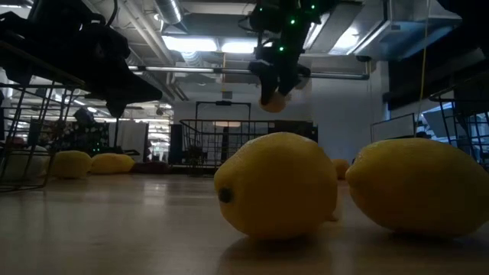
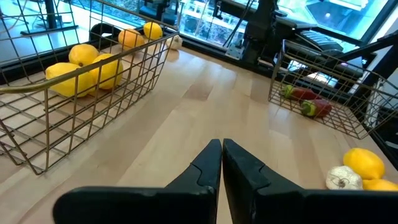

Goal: Sort produce into baskets
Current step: Put the lemon into the top wire basket

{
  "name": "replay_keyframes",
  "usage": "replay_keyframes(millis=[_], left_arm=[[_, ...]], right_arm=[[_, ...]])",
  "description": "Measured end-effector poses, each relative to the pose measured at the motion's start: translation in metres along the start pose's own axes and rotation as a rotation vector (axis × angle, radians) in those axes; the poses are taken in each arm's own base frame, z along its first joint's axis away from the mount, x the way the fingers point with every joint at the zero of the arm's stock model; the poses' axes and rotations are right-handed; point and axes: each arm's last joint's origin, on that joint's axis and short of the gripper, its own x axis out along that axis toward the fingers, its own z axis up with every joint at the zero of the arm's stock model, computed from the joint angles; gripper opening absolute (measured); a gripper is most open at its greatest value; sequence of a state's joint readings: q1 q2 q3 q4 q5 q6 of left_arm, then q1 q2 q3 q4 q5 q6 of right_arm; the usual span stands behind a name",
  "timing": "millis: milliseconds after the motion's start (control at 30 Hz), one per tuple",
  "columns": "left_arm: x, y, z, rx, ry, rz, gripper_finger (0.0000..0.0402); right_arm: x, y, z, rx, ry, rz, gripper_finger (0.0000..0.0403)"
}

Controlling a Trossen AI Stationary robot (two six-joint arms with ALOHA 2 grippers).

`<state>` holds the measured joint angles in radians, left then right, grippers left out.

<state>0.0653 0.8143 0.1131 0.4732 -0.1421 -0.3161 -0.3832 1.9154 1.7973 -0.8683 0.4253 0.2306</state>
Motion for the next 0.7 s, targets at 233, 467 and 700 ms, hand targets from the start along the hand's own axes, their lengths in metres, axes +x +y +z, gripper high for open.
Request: replay_keyframes(millis=[233, 467, 700], left_arm=[[0.0, 0.0, -0.001, 0.001, 0.007, 0.002, 0.0013], [0.0, 0.001, -0.002, 0.007, 0.021, 0.007, 0.0013], [0.0, 0.001, -0.002, 0.015, 0.021, 0.007, 0.0013]], right_arm=[[0.031, -0.007, 0.002, 0.035, 0.024, -0.003, 0.0234], [0.076, -0.005, -0.009, 0.058, 0.136, 0.047, 0.0234], [0.102, -0.006, -0.017, 0.062, 0.202, 0.063, 0.0234]])
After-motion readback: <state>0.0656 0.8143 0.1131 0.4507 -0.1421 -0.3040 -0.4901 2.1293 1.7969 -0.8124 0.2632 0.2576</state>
